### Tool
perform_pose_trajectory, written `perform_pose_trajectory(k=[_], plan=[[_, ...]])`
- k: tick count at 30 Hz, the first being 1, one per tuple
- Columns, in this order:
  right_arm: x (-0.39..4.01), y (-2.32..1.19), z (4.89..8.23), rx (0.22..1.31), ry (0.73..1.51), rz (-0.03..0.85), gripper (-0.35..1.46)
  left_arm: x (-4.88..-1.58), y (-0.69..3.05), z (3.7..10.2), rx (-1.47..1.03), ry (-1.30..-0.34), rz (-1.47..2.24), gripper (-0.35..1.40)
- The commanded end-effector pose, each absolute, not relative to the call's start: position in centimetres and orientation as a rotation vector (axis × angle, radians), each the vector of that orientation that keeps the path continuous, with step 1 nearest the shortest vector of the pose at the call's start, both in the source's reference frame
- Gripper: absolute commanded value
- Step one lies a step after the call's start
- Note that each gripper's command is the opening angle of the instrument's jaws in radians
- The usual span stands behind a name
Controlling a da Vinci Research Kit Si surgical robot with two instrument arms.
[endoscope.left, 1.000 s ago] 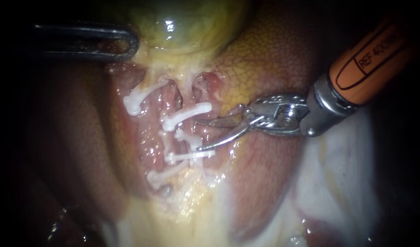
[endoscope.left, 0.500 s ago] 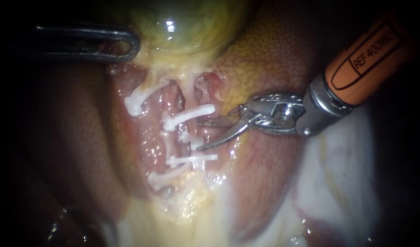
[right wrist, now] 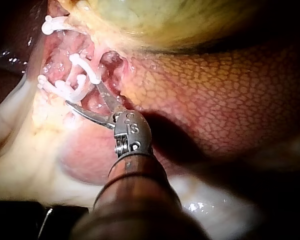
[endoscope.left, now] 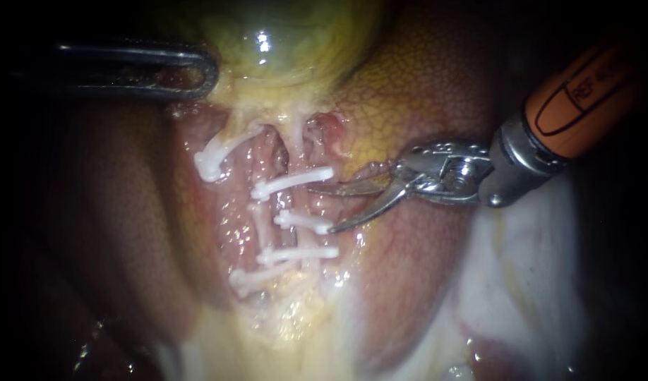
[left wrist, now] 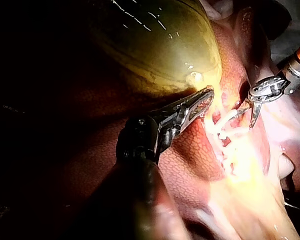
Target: Go to the cutting position right tube
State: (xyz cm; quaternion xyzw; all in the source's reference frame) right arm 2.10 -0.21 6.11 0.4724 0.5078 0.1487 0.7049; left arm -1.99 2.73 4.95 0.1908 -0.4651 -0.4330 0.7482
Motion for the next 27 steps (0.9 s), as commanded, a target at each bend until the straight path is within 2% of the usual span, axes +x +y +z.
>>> perform_pose_trajectory(k=[1, 12, 27], plan=[[2.12, -0.22, 6.12, 1.051, 1.136, 0.333, 1.25, -2.00, 2.73, 4.95, 0.419, -1.018, -0.945, -0.35], [2.26, -0.23, 6.14, 1.083, 1.153, 0.330, 1.24, -2.00, 2.73, 4.95, 0.419, -1.018, -0.945, -0.35], [1.89, -0.18, 6.01, 1.113, 1.131, 0.360, 1.24, -2.00, 2.72, 4.95, 0.419, -1.018, -0.945, -0.35]])
